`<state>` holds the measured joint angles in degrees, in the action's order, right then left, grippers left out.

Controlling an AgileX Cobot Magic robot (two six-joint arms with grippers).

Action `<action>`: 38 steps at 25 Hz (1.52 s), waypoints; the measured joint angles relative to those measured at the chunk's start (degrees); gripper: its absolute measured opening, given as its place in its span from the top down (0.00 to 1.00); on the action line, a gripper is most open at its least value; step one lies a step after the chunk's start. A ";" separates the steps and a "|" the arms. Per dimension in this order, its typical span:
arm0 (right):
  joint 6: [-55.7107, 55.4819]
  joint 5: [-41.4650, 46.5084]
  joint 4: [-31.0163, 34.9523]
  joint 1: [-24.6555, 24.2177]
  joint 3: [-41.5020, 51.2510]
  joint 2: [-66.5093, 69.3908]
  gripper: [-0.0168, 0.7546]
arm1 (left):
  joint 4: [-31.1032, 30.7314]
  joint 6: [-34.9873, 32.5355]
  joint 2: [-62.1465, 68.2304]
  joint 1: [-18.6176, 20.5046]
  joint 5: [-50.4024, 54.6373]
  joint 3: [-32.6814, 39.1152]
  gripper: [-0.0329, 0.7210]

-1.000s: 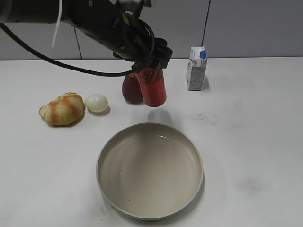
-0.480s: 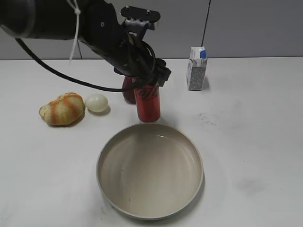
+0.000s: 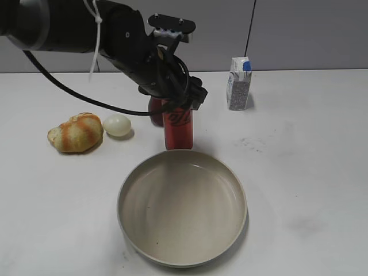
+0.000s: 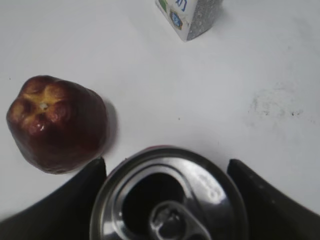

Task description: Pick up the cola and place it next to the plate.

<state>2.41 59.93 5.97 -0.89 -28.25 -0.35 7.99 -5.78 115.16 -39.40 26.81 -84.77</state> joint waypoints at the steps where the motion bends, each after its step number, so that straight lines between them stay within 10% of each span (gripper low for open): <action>1: 0.00 0.00 0.00 0.00 0.00 0.00 0.29 | 0.11 0.00 0.00 0.00 0.41 0.00 0.19; 24: 0.00 0.00 0.00 0.00 0.00 0.00 0.29 | -5.10 0.00 -10.75 1.17 25.45 -18.04 0.08; 38: 0.00 0.00 0.00 0.00 0.00 0.00 0.29 | -4.43 0.39 -20.45 21.82 42.69 -14.71 0.18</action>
<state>2.41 59.93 5.97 -0.89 -28.25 -0.35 3.55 -5.39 94.71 -17.59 69.50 -99.48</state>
